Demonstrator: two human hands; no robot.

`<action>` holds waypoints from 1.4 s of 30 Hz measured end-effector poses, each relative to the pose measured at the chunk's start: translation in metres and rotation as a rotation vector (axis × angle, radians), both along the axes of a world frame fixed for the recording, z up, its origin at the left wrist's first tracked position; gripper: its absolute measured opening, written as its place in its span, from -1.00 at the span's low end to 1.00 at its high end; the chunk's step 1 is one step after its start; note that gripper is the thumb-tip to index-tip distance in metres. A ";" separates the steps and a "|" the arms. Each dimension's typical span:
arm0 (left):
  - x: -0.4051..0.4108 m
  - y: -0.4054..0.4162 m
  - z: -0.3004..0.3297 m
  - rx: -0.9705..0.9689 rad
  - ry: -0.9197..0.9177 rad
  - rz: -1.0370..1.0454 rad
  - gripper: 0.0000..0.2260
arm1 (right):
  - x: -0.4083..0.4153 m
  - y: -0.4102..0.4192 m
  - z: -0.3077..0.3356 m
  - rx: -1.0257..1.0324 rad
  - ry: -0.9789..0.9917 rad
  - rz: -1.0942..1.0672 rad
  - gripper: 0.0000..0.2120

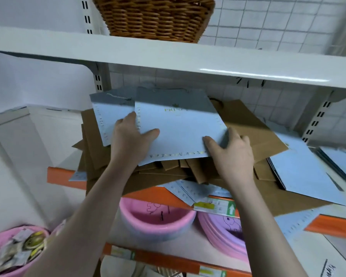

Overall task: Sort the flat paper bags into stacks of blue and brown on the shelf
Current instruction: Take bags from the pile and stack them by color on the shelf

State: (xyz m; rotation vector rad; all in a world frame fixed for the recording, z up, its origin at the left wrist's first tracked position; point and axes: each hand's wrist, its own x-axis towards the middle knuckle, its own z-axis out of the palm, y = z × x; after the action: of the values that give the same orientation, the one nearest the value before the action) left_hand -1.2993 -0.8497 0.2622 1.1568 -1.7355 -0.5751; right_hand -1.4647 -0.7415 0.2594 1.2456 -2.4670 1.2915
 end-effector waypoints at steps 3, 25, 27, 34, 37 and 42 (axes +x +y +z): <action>-0.012 0.020 0.002 -0.005 0.021 -0.030 -0.83 | -0.010 0.031 -0.004 -0.041 -0.029 -0.011 -0.48; -0.354 0.293 -0.003 0.058 -0.084 -0.242 -0.70 | -0.284 0.373 -0.029 0.067 -0.063 -0.252 -0.59; -0.381 0.309 -0.005 0.068 -0.116 -0.265 -0.74 | -0.305 0.388 -0.034 0.089 -0.063 -0.288 -0.65; -0.471 0.323 -0.022 0.016 -0.171 -0.343 -0.68 | -0.380 0.401 -0.052 0.115 -0.056 -0.410 -0.68; -0.515 0.323 -0.031 0.025 -0.200 -0.373 -0.66 | -0.417 0.400 -0.054 0.132 -0.032 -0.467 -0.69; -0.588 0.326 -0.038 0.062 -0.243 -0.450 -0.48 | -0.480 0.402 -0.054 0.163 0.057 -0.532 -0.70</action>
State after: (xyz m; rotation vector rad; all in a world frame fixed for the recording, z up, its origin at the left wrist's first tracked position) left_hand -1.8872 -0.5241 0.2239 0.9055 -2.2250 -0.7861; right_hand -1.9448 -0.3399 0.2057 0.5632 -2.6409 0.9165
